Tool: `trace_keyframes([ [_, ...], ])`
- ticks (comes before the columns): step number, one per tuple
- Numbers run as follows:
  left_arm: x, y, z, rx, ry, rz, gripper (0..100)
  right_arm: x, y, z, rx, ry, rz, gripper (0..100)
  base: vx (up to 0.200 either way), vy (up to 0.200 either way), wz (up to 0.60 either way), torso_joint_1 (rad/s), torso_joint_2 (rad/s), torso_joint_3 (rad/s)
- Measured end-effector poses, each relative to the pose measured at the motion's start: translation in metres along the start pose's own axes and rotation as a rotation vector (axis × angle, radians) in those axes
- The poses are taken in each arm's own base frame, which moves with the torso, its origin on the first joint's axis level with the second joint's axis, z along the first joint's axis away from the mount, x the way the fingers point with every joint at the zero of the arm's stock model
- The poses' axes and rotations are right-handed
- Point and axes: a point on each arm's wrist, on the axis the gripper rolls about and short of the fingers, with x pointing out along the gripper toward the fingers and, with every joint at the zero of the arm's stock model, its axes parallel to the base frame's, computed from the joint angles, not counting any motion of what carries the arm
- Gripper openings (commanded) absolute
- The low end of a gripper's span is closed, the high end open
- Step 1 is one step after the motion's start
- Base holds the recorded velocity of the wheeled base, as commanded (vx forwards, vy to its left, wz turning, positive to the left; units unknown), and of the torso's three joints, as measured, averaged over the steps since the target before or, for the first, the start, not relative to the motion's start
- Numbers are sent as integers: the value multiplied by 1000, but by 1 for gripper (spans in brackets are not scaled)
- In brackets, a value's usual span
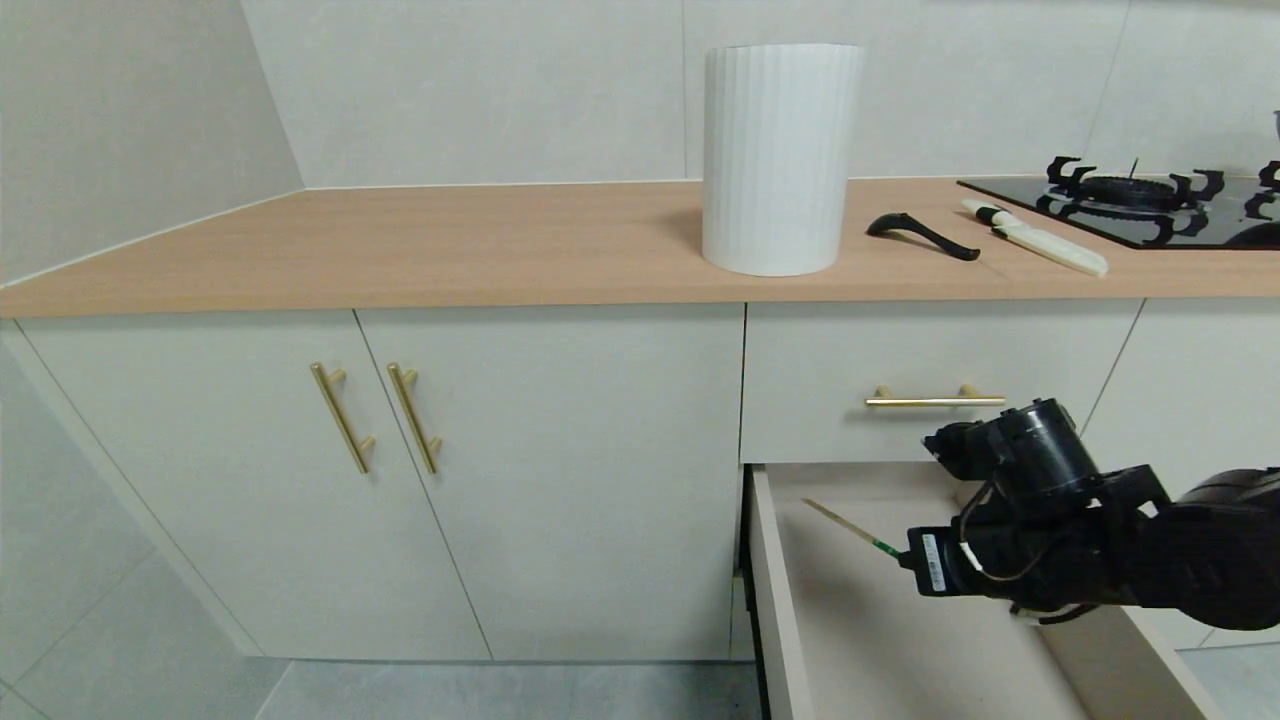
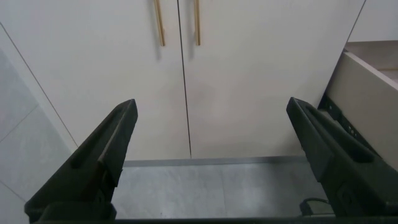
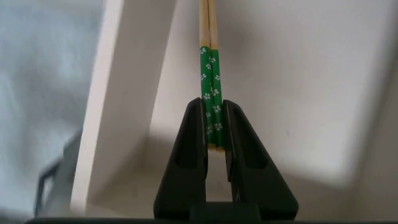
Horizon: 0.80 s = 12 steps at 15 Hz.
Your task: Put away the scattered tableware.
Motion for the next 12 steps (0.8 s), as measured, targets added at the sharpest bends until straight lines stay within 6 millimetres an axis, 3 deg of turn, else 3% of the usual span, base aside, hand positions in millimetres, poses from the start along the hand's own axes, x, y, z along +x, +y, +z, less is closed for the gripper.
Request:
trace_keyframes([
  [5, 0, 0, 0, 0, 0, 0, 100, 66, 2, -12, 45, -35, -86, 0, 0, 0, 0, 0, 0, 0],
  [12, 0, 0, 0, 0, 0, 0, 100, 98, 4, -42, 8, 81, -116, 0, 0, 0, 0, 0, 0, 0],
])
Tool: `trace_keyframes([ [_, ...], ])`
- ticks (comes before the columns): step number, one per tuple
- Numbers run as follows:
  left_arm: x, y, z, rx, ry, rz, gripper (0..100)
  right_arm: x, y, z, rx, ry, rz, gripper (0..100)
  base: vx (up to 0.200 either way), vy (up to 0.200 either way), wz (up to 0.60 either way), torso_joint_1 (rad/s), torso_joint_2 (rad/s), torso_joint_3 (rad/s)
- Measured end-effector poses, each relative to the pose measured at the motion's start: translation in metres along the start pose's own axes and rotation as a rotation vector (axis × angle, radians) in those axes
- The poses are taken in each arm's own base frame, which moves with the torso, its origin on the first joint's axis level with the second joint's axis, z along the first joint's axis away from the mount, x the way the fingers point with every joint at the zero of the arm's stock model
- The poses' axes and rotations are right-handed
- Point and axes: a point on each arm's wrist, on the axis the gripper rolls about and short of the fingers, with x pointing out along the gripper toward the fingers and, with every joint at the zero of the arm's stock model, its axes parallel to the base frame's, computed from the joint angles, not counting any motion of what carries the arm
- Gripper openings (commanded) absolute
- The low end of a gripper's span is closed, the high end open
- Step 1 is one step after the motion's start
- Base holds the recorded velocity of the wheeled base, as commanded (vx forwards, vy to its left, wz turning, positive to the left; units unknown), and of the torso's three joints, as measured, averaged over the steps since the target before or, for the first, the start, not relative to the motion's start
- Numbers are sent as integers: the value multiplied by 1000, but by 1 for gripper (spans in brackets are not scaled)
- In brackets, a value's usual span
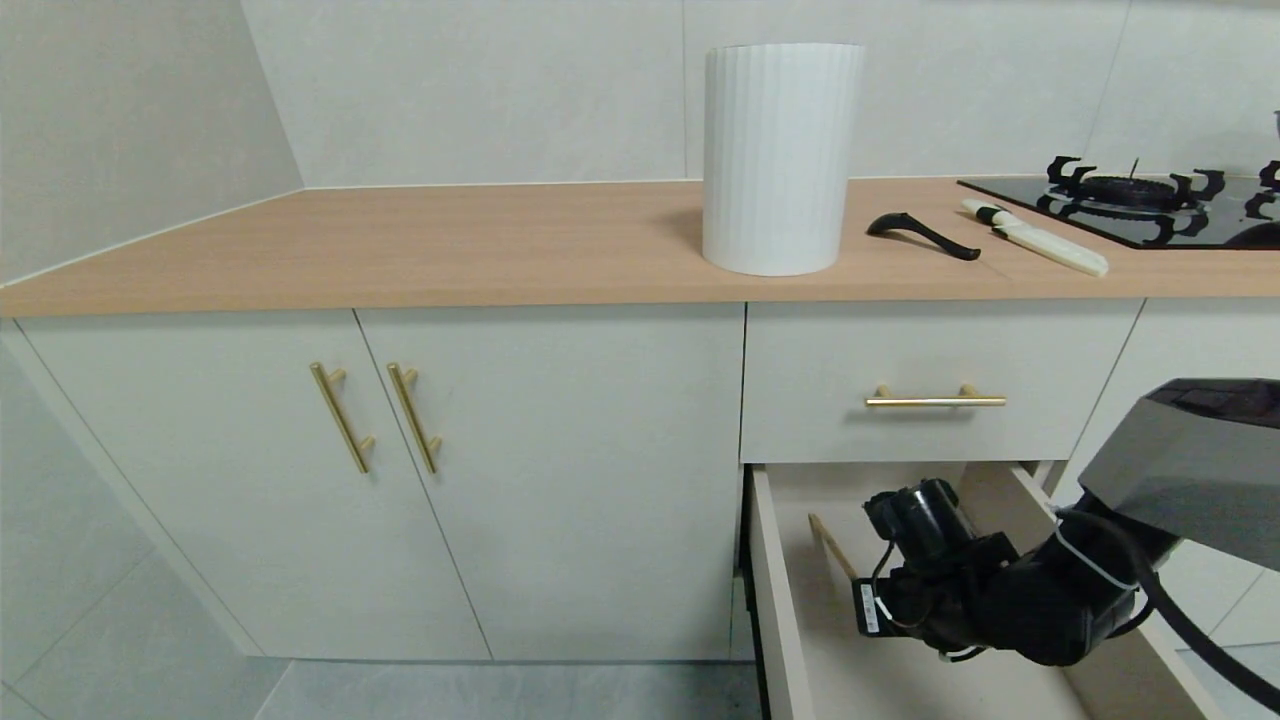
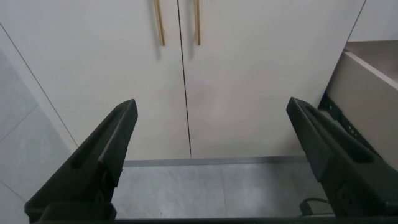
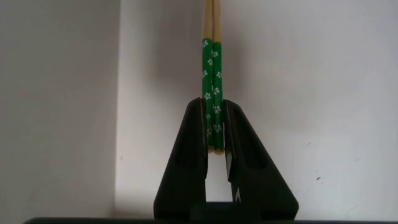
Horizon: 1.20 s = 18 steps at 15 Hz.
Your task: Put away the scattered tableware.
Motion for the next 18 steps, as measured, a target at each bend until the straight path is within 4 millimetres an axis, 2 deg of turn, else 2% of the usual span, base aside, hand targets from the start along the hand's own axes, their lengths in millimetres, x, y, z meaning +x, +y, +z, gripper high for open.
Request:
trace_keyframes([
  [7, 0, 0, 0, 0, 0, 0, 100, 35, 4, -30, -59, 99, -84, 0, 0, 0, 0, 0, 0, 0],
  [17, 0, 0, 0, 0, 0, 0, 100, 43, 4, -35, -58, 116, -95, 0, 0, 0, 0, 0, 0, 0],
  [18, 0, 0, 0, 0, 0, 0, 100, 43, 4, -35, -58, 115, -96, 100, 0, 0, 0, 0, 0, 0],
])
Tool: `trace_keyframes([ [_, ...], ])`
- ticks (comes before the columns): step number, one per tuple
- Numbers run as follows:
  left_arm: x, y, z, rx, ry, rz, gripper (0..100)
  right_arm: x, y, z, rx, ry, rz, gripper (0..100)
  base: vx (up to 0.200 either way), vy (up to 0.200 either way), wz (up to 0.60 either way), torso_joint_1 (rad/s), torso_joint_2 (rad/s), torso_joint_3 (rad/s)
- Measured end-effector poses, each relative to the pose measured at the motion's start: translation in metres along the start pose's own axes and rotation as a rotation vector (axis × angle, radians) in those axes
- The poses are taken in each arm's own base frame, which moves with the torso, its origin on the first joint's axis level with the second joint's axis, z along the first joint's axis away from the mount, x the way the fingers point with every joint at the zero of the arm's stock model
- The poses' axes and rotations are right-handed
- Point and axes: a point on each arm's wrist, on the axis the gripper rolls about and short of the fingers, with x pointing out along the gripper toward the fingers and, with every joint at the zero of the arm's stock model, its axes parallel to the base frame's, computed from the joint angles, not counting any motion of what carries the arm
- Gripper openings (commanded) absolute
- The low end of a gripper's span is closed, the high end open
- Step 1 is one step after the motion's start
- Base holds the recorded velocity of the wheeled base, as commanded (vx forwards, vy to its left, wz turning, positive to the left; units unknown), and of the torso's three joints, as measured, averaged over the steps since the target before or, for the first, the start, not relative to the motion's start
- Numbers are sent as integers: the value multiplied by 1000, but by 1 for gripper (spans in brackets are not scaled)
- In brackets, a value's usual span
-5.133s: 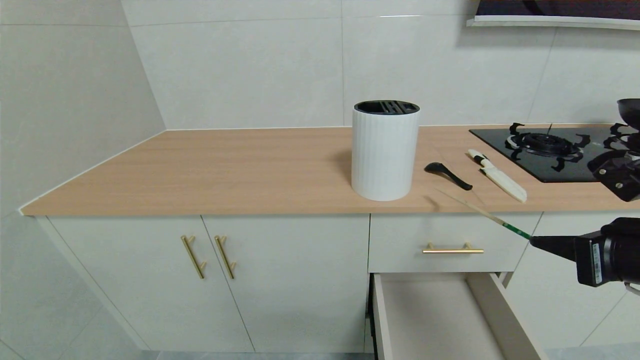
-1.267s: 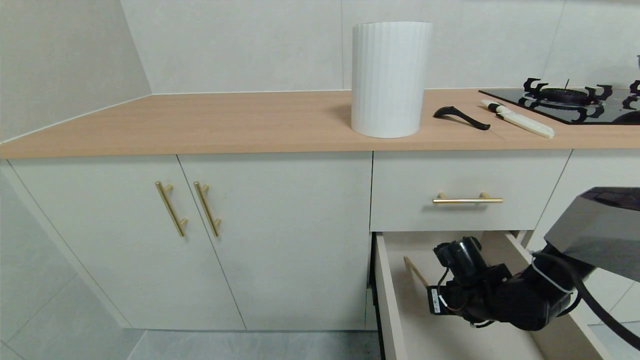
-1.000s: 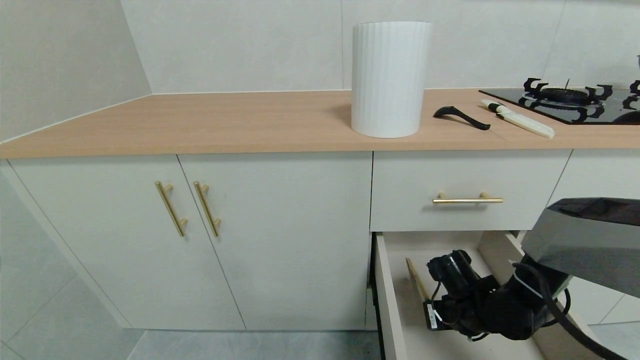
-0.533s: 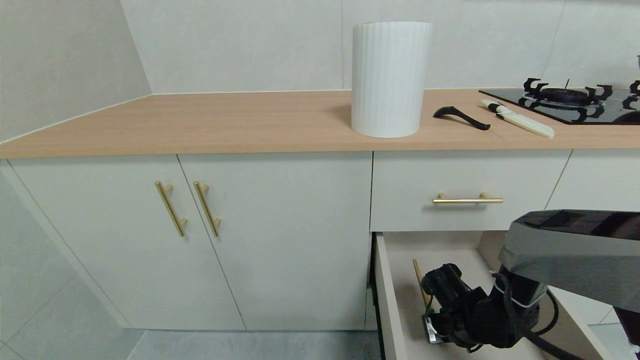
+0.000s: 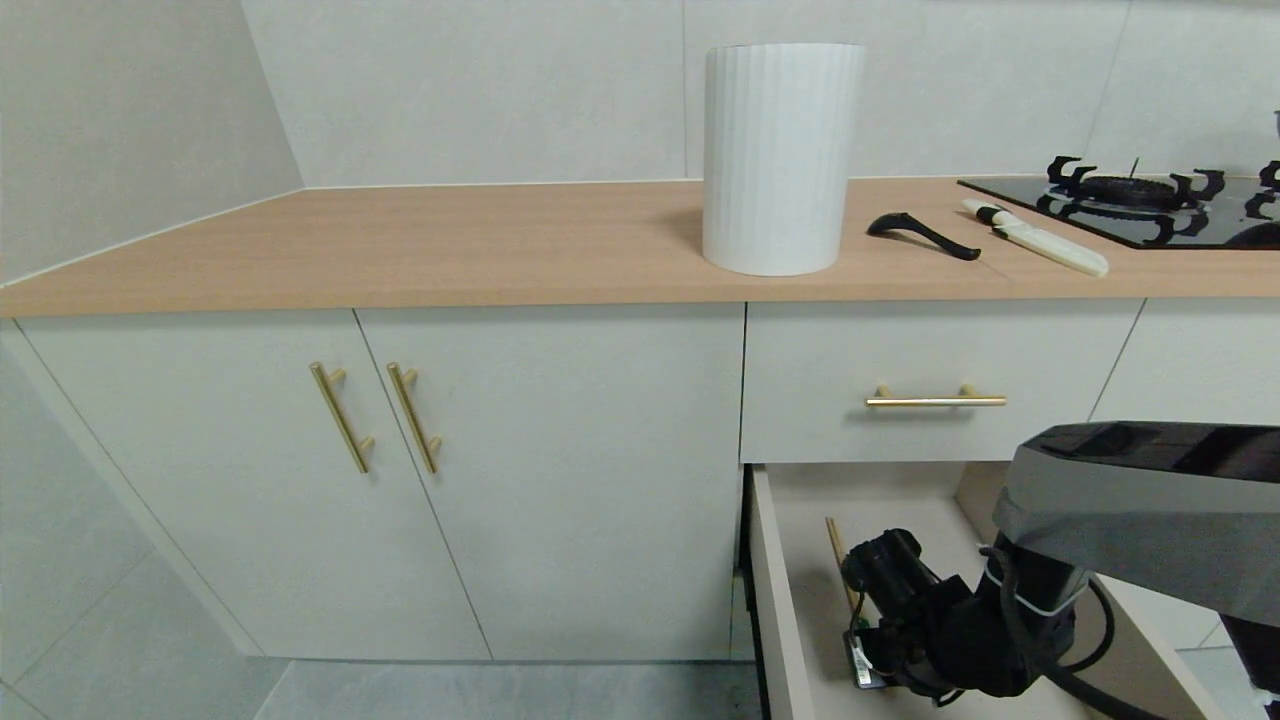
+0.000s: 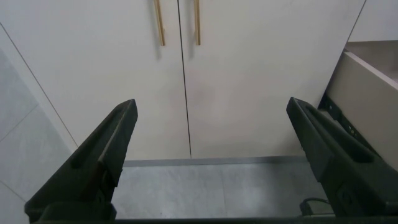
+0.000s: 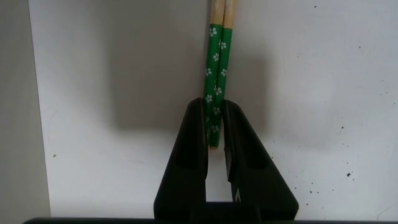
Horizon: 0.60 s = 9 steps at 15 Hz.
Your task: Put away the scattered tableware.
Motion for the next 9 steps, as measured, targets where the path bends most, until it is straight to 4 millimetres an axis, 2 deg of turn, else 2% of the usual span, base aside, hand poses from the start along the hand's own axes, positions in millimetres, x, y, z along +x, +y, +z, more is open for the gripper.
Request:
trace_keyframes([
  [9, 0, 0, 0, 0, 0, 0, 100, -7, -1, 3, 1, -12, 4, 100, 0, 0, 0, 0, 0, 0],
])
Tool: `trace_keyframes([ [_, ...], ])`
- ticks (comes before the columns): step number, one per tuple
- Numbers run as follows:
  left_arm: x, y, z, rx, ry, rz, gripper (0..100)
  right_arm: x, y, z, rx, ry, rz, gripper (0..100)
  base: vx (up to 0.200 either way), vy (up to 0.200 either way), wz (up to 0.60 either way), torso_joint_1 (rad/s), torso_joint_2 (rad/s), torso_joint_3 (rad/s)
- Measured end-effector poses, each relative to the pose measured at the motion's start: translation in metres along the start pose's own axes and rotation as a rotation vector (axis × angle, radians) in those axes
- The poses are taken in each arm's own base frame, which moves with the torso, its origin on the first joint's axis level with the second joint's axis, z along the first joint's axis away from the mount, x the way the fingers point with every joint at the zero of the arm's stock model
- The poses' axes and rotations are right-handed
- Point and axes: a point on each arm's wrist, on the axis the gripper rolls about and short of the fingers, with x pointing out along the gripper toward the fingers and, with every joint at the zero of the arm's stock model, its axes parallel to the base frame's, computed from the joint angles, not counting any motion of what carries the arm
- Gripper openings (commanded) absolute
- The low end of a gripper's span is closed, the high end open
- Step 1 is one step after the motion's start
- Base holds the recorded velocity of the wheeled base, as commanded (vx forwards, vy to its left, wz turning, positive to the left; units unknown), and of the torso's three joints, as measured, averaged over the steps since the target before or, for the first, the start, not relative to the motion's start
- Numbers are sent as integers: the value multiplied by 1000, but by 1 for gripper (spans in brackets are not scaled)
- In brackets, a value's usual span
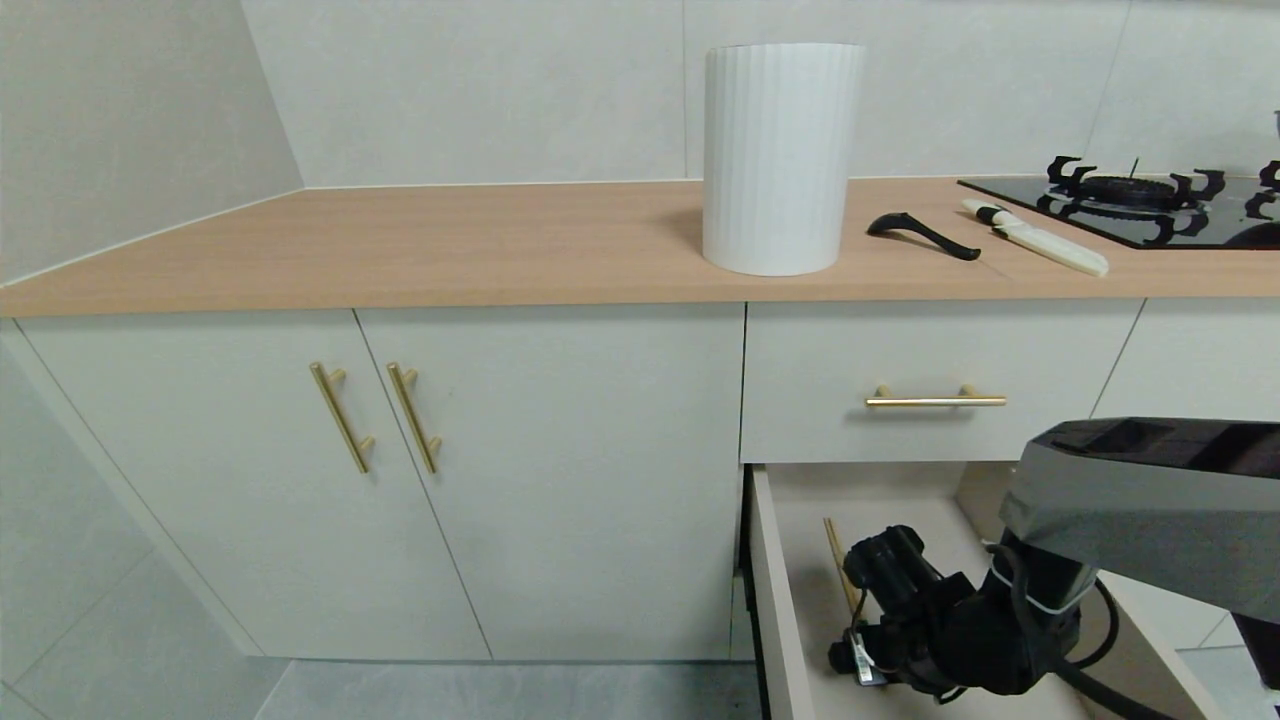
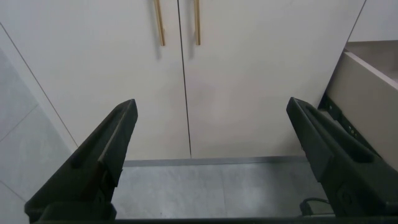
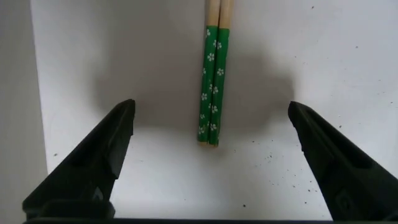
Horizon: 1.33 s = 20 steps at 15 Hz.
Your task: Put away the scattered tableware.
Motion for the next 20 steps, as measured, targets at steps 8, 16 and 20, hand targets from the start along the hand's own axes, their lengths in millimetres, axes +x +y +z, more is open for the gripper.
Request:
trace_keyframes([
  [8, 0, 0, 0, 0, 0, 0, 100, -103, -20, 33, 4, -256, 62, 100, 0, 0, 0, 0, 0, 0],
  [16, 0, 0, 0, 0, 0, 0, 100, -179, -71, 56, -4, -512, -35, 100, 0, 0, 0, 0, 0, 0],
  [20, 0, 0, 0, 0, -2, 0, 100, -196, -79, 58, 8, -570, -46, 100, 0, 0, 0, 42, -190, -176],
])
